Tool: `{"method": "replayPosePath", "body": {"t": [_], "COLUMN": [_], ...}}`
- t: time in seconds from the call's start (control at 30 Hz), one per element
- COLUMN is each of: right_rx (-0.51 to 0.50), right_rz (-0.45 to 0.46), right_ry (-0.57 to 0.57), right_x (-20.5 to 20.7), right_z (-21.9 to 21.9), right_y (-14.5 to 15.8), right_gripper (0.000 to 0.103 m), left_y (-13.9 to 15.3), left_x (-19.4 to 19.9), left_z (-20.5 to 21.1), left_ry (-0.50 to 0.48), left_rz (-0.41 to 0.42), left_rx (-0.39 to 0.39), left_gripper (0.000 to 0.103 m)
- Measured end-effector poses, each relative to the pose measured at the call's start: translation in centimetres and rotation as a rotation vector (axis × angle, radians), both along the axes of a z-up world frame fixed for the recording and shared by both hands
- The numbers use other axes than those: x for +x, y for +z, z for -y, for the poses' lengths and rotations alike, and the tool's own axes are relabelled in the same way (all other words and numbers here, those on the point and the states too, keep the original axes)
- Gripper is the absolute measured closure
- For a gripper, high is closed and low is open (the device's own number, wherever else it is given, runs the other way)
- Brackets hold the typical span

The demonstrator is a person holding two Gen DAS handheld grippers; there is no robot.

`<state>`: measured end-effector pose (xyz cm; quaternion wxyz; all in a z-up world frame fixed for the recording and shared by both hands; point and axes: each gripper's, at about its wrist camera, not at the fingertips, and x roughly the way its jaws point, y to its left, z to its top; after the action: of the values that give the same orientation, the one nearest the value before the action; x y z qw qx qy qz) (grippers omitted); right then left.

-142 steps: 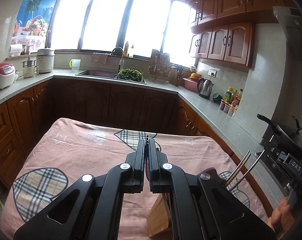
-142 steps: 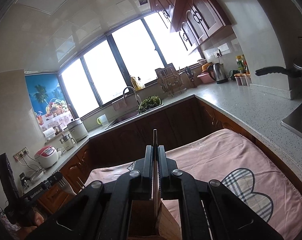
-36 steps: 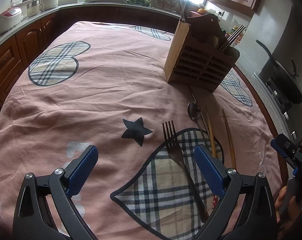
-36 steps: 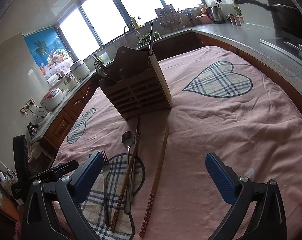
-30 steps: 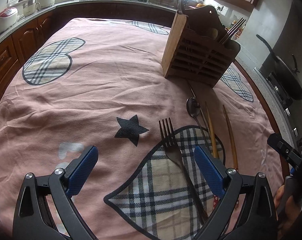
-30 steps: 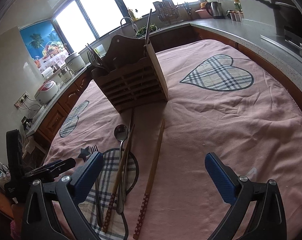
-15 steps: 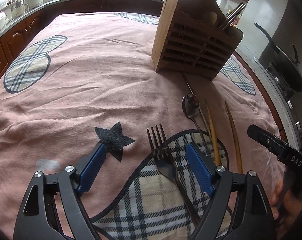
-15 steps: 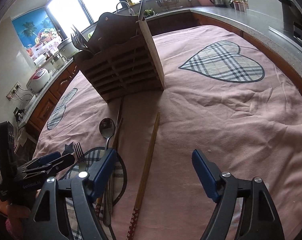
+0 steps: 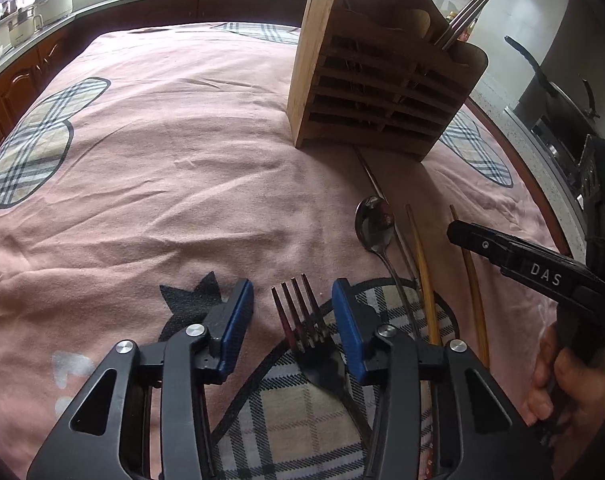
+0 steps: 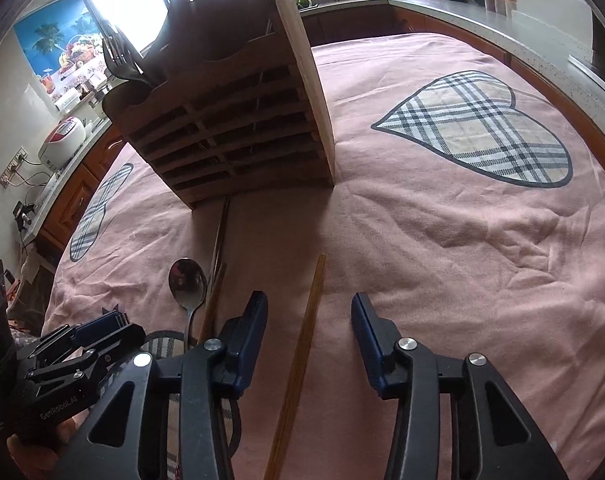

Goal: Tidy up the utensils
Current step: 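Close the left tool on another metal fork while the right tool grasps a chopstick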

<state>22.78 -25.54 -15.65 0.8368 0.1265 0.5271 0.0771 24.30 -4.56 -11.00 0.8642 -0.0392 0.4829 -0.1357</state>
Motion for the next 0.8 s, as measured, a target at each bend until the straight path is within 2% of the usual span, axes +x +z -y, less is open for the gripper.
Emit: {"method": "replayPosePath", "body": {"t": [0.07,0.2,0.27,0.33,0.43,0.63,0.8], "right_rx": [-0.051,-0.16,-0.179,-0.163,-0.094,0.012,0.044], "right_rz": [0.004,0.014,0.02,0.018,0.012,0.032,0.077], "right_ry": [0.018,0.053,0.065,0.066,0.053,0.041,0.043], "right_x": [0.3,0.6,0.7,0.6,0.4,-0.6,-1.7], "right_z": [-0.7,-2.1,-2.3,-2.2,-1.4,-0.3,0.0], "right_y": [-0.1,-0.2,-0.3,-0.2,0.0,1.3,3.6], "right_gripper": [0.071,0.083,0.092,0.095,0.098,0.098,0.098], "left_y": [-0.1,-0.1,-0.1,-0.1,-0.1,0.6,2.3], "left_x": [0.1,0.1,0.1,0.2,0.3,-0.4,-1.4], "left_z": [0.1,0.4,0.5,0.4,0.0,-1.0,-1.9], "left_ry": [-0.001,-0.02,-0.028,-0.035,-0.041,-0.041,-0.037], "left_rz": [0.0,0.009,0.012,0.004,-0.013,-0.011,0.027], "left_rx": [0.002,0.003,0.002,-0.02,-0.052,-0.096,-0.113], "left_gripper": [0.08,0.083,0.085,0.088,0.101,0.101,0.101]}}
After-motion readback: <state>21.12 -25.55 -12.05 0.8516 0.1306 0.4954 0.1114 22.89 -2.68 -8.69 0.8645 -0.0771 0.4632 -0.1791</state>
